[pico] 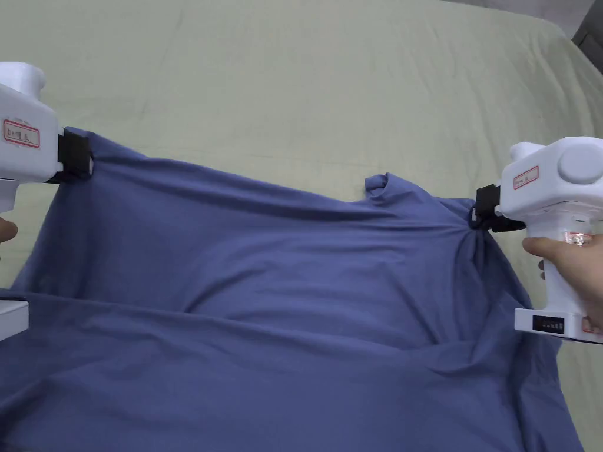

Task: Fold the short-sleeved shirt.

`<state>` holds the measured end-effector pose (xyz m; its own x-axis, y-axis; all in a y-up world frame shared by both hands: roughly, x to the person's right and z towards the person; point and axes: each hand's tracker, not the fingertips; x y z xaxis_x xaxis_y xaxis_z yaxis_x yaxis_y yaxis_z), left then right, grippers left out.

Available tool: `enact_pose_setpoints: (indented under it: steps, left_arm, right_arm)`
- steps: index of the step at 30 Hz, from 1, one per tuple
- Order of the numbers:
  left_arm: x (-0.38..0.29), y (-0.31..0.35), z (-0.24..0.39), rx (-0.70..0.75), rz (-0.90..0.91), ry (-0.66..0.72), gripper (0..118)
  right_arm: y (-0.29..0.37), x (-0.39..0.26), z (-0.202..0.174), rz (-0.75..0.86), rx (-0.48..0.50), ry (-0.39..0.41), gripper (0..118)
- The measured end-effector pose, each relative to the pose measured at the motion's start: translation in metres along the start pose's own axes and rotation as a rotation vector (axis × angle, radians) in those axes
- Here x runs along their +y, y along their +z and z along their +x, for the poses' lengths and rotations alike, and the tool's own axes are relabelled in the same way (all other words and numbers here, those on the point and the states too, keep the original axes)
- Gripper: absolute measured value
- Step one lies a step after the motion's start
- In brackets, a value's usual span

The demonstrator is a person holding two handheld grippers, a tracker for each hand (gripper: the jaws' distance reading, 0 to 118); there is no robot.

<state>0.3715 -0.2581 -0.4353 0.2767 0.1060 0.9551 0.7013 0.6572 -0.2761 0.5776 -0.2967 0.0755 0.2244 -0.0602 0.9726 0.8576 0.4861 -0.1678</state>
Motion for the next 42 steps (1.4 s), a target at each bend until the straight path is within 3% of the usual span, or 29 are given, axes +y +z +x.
enact_pose_setpoints:
  steps: [8,12,16,21,25,26,27,28,29,30,31,32,35,37,39,40,41,42]
  left_arm:
    - [-0.048,0.087,-0.004,0.051,0.03,-0.072,2]
    - [-0.1,0.114,-0.009,0.115,-0.043,-0.155,2]
    - [-0.152,0.116,-0.008,0.152,-0.159,-0.257,2]
    - [-0.191,0.089,-0.002,0.157,-0.285,-0.278,2]
    - [-0.197,0.075,0.001,0.174,-0.301,-0.254,2]
    - [-0.194,0.074,0.0,0.178,-0.302,-0.225,3]
    - [-0.193,0.074,0.001,0.182,-0.298,-0.213,12]
    - [-0.191,0.076,0.0,0.224,-0.28,-0.199,41]
    - [-0.191,0.081,0.0,0.276,-0.258,-0.206,68]
    - [-0.19,0.089,-0.002,0.276,-0.252,-0.206,84]
    - [-0.189,0.103,-0.003,0.241,-0.242,-0.188,84]
    - [-0.186,0.119,-0.003,0.194,-0.213,-0.144,84]
    - [-0.177,0.193,0.008,0.181,-0.062,-0.062,84]
    - [-0.177,0.252,0.024,0.179,0.147,-0.02,84]
    - [-0.181,0.288,0.038,0.161,0.289,-0.038,84]
    - [-0.184,0.295,0.042,0.14,0.321,-0.057,79]
    - [-0.186,0.299,0.046,0.126,0.333,-0.075,53]
    - [-0.186,0.299,0.05,0.141,0.309,-0.089,0]
  right_arm:
    - [0.125,-0.069,0.009,0.238,0.115,0.084,5]
    - [0.173,-0.145,0.023,0.225,0.172,0.091,5]
    - [0.176,-0.213,0.037,0.113,0.234,0.038,5]
    - [0.139,-0.26,0.039,-0.03,0.175,0.039,5]
    - [0.123,-0.264,0.033,-0.038,0.159,0.028,5]
    - [0.121,-0.263,0.031,-0.037,0.155,0.026,5]
    - [0.12,-0.26,0.029,-0.036,0.148,0.033,5]
    - [0.124,-0.259,0.026,-0.023,0.135,0.046,5]
    - [0.13,-0.259,0.025,0.009,0.145,0.051,16]
    - [0.138,-0.258,0.024,0.029,0.153,0.044,45]
    - [0.145,-0.258,0.021,0.047,0.144,0.039,97]
    - [0.153,-0.258,0.019,0.043,0.147,0.038,112]
    - [0.186,-0.263,0.017,0.147,0.146,0.031,115]
    - [0.227,-0.275,0.002,0.26,0.097,0.047,113]
    - [0.259,-0.284,-0.008,0.381,0.121,0.129,100]
    - [0.268,-0.285,-0.013,0.385,0.102,0.146,64]
    - [0.275,-0.289,-0.019,0.378,0.078,0.149,15]
    - [0.276,-0.289,-0.022,0.363,0.093,0.145,2]
